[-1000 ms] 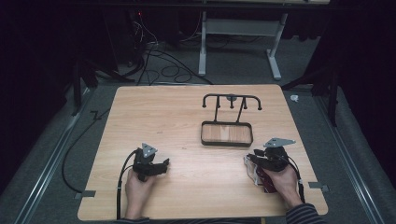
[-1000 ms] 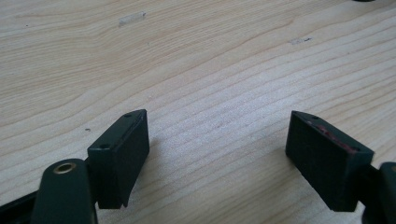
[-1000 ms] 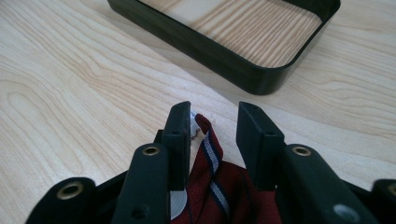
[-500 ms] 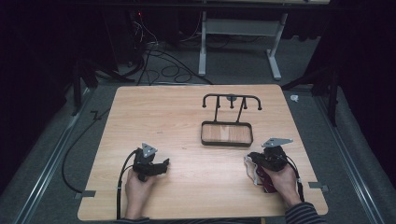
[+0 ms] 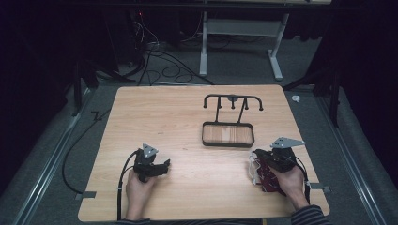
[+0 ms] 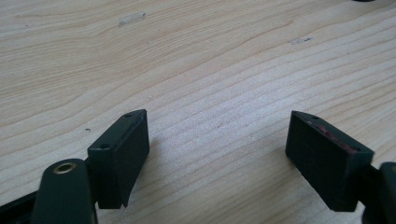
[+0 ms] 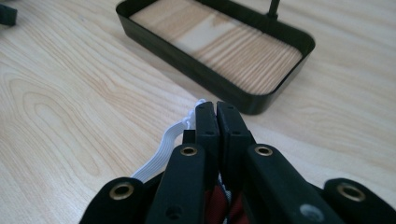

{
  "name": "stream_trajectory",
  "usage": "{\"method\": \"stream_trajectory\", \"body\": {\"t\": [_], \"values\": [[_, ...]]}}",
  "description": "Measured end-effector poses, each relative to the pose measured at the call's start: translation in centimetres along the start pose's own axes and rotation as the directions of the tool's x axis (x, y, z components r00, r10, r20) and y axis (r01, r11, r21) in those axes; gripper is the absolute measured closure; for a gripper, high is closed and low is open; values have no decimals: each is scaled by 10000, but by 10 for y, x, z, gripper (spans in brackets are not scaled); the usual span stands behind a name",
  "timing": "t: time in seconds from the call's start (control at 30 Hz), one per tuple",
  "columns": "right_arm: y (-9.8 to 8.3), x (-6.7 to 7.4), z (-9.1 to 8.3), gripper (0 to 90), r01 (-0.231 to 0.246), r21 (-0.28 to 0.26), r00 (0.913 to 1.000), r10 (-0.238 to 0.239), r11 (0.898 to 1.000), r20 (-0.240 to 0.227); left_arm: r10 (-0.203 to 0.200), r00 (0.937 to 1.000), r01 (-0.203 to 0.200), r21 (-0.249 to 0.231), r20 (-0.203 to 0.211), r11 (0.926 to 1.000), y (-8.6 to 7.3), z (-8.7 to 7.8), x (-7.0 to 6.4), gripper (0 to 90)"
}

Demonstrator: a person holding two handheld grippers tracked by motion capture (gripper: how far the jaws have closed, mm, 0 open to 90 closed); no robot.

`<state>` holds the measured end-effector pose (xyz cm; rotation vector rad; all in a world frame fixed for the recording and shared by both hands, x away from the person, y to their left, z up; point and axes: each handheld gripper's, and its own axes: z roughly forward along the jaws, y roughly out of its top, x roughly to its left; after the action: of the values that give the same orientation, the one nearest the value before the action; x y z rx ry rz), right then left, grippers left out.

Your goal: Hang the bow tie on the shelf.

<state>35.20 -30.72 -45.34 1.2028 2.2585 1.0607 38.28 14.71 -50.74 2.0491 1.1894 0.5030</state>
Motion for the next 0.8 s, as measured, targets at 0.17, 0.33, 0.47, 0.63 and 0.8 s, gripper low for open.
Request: {"method": "stream_trajectory", "body": {"t": [0.17, 0.33, 0.47, 0.63, 0.8], "values": [[7, 3, -10, 895, 226, -323, 9997, -224, 9992, 67, 4, 10000, -4, 2, -7, 10000, 0, 0, 0, 219], [18, 6, -24, 896, 594, -720, 9981, -579, 9956, 225, 6, 10000, -6, 6, -6, 10000, 0, 0, 0, 219], [23, 8, -28, 897, 689, -876, 9974, -670, 9938, 251, 4, 10000, -4, 4, -6, 10000, 0, 0, 0, 219], [34, 11, -38, 897, 940, -1217, 9954, -911, 9881, 290, 1, 10000, -1, 0, -5, 10000, 0, 0, 0, 219], [42, 13, -45, 897, 1149, -1400, 9932, -1109, 9835, 361, -2, 10000, 2, -1, 0, 10000, 0, 0, 0, 219]]}}
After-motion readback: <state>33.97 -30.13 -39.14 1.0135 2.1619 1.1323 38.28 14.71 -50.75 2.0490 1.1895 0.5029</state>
